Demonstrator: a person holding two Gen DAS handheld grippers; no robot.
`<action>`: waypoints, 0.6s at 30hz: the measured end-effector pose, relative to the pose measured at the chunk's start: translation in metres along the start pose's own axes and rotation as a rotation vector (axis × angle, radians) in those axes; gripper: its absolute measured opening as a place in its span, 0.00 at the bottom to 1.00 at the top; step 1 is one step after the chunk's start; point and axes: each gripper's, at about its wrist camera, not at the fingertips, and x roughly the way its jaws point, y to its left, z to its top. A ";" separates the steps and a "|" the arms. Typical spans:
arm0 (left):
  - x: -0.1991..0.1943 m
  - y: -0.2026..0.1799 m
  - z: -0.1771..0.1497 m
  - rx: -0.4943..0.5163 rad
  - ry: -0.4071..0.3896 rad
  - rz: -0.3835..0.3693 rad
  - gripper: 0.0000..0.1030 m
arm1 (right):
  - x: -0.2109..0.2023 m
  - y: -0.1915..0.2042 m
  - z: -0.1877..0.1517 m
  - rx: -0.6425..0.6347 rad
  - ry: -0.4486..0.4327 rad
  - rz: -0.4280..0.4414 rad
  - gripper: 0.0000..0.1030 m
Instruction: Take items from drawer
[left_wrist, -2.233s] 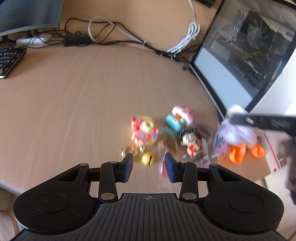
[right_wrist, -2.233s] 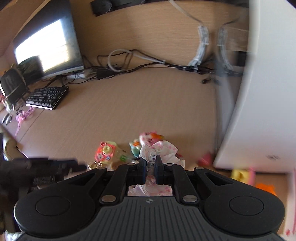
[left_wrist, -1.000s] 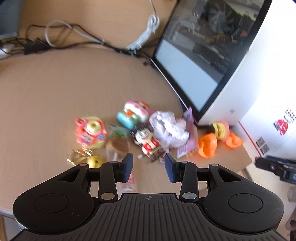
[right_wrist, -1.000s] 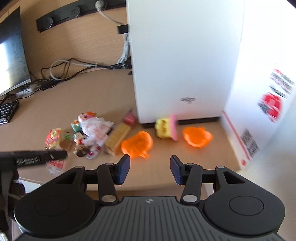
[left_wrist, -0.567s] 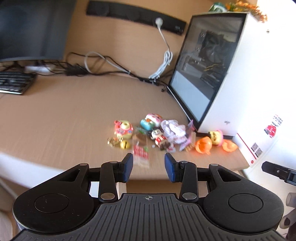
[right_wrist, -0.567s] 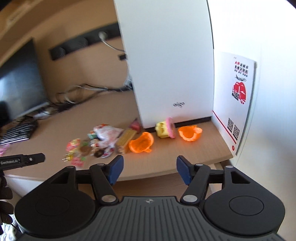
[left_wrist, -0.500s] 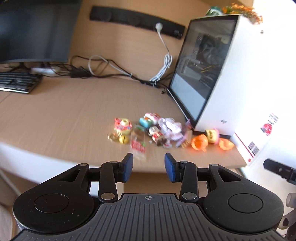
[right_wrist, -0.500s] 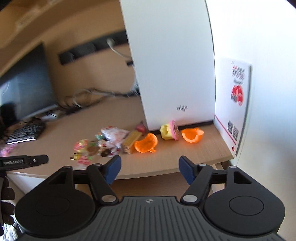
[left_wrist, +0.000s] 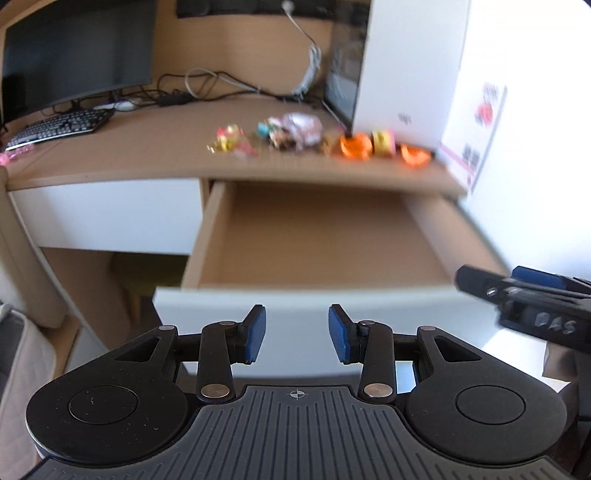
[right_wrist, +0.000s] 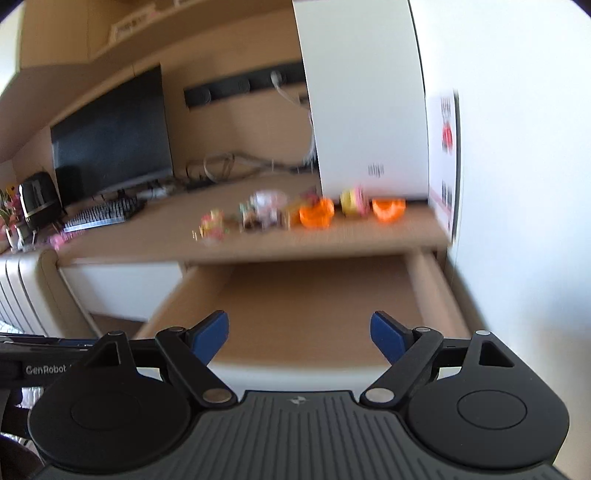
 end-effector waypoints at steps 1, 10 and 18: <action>0.005 -0.001 -0.008 0.002 0.006 0.003 0.40 | 0.004 0.001 -0.009 -0.007 0.025 -0.016 0.82; 0.067 -0.001 -0.056 -0.002 -0.108 0.029 0.40 | 0.054 0.011 -0.081 -0.221 0.003 -0.274 0.82; 0.091 0.013 -0.063 -0.072 -0.096 0.010 0.42 | 0.080 0.000 -0.075 -0.153 -0.007 -0.279 0.82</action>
